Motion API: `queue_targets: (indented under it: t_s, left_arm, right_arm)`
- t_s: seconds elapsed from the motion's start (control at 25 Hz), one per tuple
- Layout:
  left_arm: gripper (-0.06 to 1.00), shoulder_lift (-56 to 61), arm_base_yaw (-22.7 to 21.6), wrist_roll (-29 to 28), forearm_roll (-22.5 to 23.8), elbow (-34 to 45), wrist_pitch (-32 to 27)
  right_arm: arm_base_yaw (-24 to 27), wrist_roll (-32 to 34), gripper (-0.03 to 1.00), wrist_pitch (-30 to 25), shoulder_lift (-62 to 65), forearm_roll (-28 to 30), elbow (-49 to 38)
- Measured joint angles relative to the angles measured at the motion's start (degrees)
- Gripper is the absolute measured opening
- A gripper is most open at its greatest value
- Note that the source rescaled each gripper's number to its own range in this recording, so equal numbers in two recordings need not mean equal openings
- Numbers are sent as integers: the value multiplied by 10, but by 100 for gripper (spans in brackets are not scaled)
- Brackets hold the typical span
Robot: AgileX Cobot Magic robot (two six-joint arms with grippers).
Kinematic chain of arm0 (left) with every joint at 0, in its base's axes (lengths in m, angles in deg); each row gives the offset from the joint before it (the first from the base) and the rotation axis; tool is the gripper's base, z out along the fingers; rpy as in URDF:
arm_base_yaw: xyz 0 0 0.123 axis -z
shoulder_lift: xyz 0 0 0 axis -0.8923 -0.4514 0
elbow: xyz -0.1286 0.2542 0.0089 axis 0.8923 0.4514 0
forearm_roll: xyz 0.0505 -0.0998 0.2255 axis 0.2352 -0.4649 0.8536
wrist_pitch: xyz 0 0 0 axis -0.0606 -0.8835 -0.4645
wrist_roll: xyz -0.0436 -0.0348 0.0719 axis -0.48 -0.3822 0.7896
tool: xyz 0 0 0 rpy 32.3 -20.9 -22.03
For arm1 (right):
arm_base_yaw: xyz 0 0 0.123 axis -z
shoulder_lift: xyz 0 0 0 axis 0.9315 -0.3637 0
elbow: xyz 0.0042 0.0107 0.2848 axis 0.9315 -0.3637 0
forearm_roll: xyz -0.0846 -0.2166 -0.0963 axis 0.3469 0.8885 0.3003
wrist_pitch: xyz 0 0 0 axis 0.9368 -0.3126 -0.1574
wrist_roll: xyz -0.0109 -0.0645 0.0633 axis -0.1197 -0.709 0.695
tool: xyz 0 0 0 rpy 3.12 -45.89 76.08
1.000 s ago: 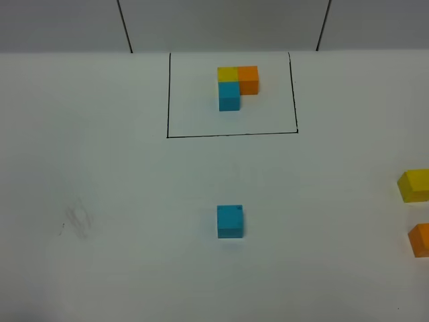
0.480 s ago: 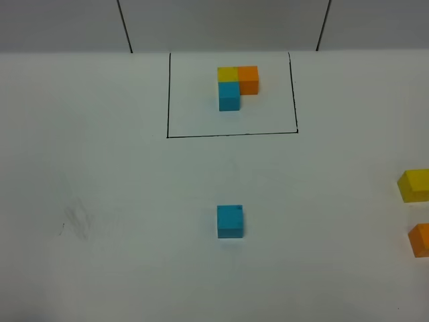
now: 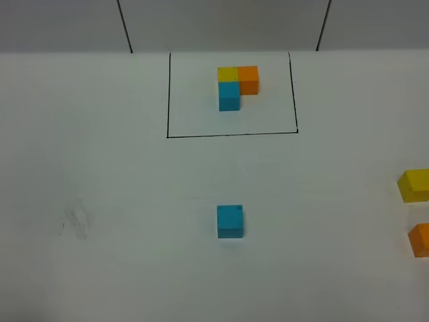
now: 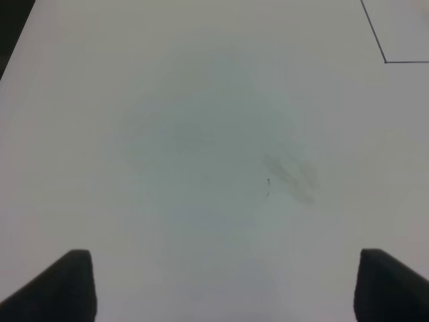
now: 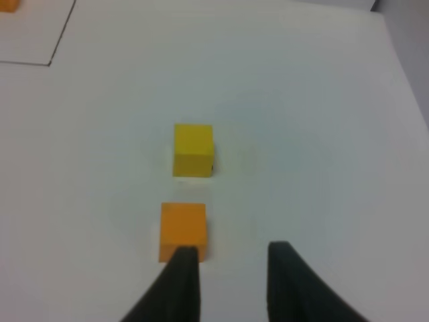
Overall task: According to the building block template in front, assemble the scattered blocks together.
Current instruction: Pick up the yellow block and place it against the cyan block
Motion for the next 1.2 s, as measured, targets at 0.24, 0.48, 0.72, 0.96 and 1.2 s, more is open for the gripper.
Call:
queue_targets:
  t_s: [0.24, 0.48, 0.72, 0.96, 1.2]
  left_arm:
    - [65, 0, 0, 0, 0, 0, 0]
    - [65, 0, 0, 0, 0, 0, 0]
    - [65, 0, 0, 0, 0, 0, 0]
    - [65, 0, 0, 0, 0, 0, 0]
    - [65, 0, 0, 0, 0, 0, 0]
  right_arm:
    - [0, 46, 9, 0, -33, 5, 1]
    - [0, 69, 55, 68, -187, 5, 28]
    - [0, 71, 95, 122, -397, 4, 86]
    - [0, 71, 98, 166, -621, 4, 174]
    - [0, 62, 97, 201, -791, 12, 246]
